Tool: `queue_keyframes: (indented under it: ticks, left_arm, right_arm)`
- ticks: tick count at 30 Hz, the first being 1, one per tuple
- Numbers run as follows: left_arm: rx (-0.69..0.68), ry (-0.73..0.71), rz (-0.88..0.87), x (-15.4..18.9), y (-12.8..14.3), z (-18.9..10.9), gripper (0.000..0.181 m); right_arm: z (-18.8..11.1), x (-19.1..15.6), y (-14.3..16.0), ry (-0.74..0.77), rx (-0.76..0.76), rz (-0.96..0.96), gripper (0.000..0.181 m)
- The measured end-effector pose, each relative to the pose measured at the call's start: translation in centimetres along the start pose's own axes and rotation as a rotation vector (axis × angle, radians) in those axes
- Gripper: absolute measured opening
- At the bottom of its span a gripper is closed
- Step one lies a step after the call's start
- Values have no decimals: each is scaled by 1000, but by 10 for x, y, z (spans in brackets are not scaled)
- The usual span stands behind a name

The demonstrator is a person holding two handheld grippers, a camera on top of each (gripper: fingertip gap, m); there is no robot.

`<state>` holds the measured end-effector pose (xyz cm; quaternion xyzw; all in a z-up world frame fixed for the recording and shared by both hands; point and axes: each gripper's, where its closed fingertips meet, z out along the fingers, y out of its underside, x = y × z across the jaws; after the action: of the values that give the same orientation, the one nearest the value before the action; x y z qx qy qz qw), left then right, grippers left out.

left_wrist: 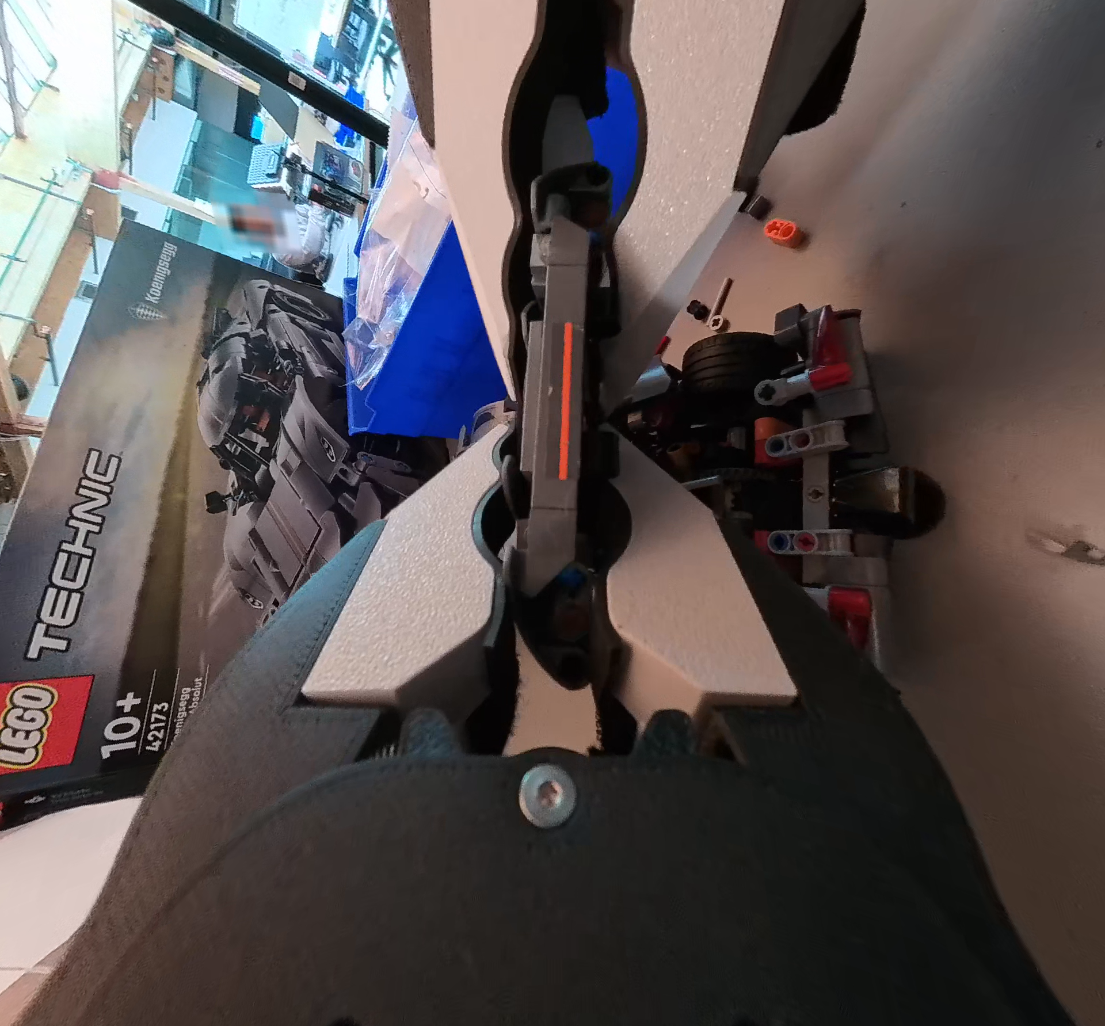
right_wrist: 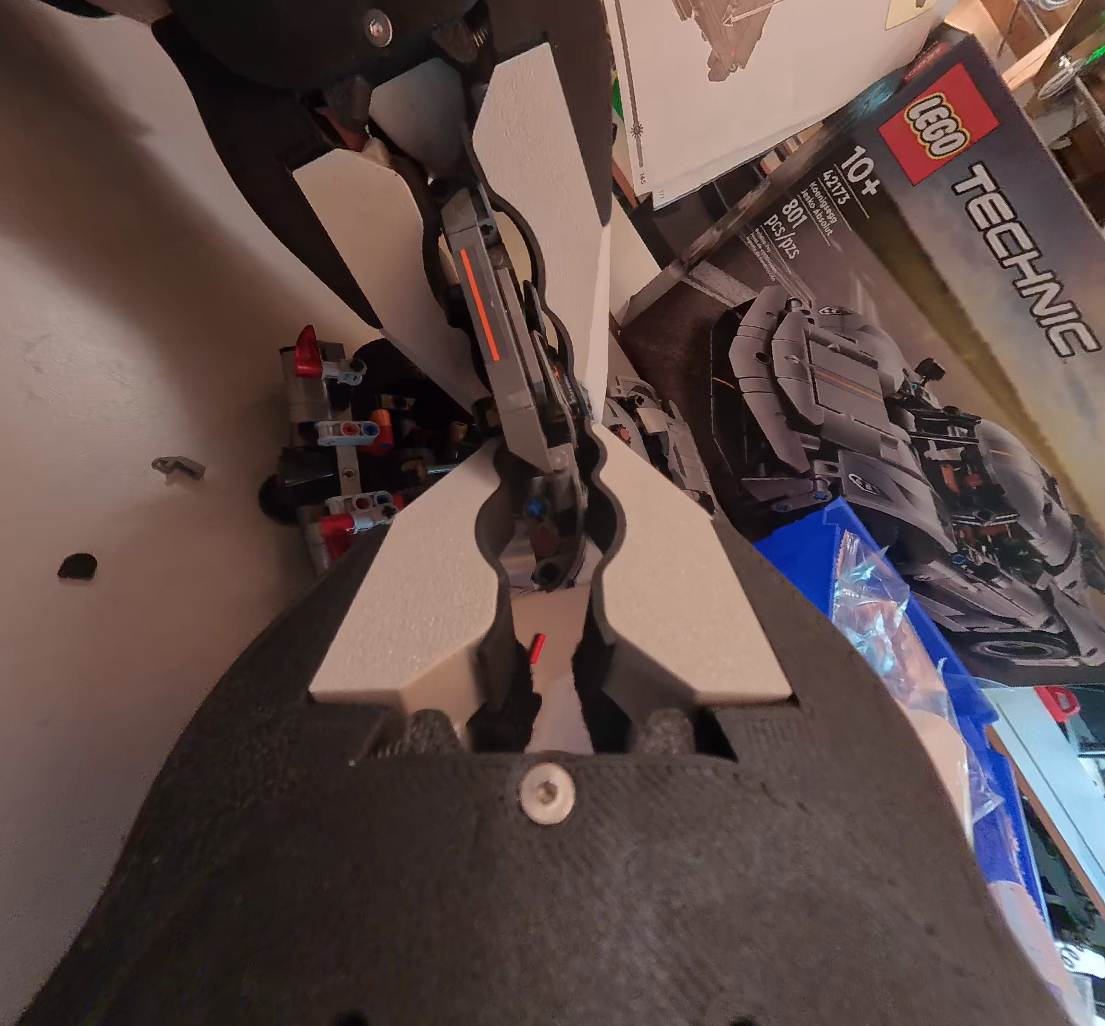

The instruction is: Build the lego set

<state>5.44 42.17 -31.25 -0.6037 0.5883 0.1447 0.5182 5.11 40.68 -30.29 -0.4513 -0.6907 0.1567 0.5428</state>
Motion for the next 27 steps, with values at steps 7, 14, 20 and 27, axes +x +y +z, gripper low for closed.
queue_keyframes:
  ticks: [7, 14, 20, 27]
  left_arm:
    - [-26, 13, 55, 0, 9, 5, 31]
    - [-63, 87, 18, 4, 19, -6, 60]
    - [-121, 138, -63, 9, 28, -33, 66]
    - [-193, 121, -100, 28, 27, -50, 48]
  right_arm:
    - [1, 1, 2, 4, 12, 15, 29]
    - [-10, -4, 13, -63, 39, 51, 44]
    - [-27, -16, 10, -160, 77, 129, 45]
    - [-34, -16, 9, -131, -19, 146, 41]
